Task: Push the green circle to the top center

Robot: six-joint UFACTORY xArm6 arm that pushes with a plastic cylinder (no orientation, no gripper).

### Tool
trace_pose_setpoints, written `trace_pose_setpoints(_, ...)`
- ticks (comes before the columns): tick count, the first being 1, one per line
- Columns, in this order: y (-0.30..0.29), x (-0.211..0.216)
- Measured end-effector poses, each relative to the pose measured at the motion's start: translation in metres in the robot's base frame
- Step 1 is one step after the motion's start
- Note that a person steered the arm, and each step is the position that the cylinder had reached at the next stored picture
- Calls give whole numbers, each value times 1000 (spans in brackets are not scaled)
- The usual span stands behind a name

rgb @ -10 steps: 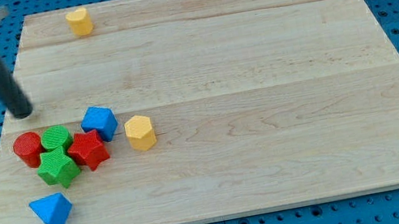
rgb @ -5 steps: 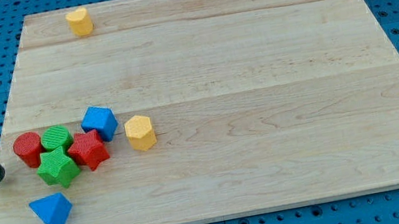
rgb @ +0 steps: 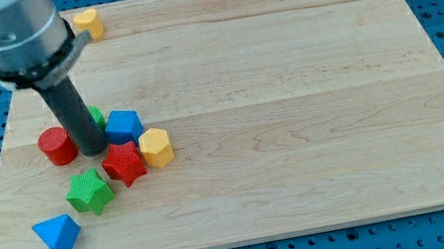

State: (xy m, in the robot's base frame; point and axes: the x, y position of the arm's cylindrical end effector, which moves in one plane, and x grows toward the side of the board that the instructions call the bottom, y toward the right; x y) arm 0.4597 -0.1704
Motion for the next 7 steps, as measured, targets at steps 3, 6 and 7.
trace_pose_setpoints(3,10,-94)
trace_pose_setpoints(6,29,-123)
trace_pose_setpoints(7,7,-153)
